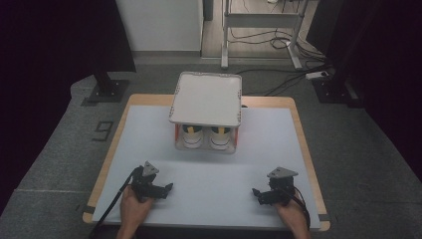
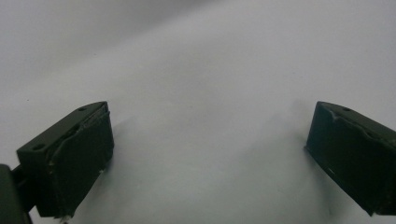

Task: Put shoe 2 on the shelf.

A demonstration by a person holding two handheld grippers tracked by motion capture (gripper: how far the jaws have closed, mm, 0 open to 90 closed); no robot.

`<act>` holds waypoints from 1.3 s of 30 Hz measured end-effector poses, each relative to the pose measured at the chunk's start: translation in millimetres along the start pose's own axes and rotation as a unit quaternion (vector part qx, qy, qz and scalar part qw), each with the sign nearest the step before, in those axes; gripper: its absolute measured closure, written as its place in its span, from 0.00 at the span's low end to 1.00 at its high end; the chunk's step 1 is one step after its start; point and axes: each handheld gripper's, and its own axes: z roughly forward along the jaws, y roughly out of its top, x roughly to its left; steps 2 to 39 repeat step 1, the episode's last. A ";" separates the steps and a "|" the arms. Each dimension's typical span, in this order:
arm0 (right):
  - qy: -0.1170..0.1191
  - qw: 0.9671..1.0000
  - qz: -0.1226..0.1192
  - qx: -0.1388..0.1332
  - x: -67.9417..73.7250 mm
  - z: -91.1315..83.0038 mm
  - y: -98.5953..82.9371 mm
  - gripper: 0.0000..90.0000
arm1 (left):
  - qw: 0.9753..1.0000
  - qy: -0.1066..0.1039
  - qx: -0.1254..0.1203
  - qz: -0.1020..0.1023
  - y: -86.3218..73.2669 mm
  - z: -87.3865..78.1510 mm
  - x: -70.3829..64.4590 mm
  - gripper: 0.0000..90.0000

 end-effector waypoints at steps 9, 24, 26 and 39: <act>-0.001 1.000 -0.001 0.000 0.0 0.0 -0.1 0.00 | 1.000 0.001 0.000 0.000 0.0 0.0 -0.1 0.01; -0.001 1.000 -0.001 0.000 0.0 0.0 -0.1 0.00 | 1.000 0.001 0.000 0.000 0.0 0.0 -0.1 0.01; -0.001 1.000 -0.001 0.000 0.0 0.0 -0.1 0.00 | 1.000 0.001 0.000 0.000 0.0 0.0 -0.1 0.01; -0.001 1.000 -0.001 0.000 0.0 0.0 -0.1 0.00 | 1.000 0.001 0.000 0.000 0.0 0.0 -0.1 0.01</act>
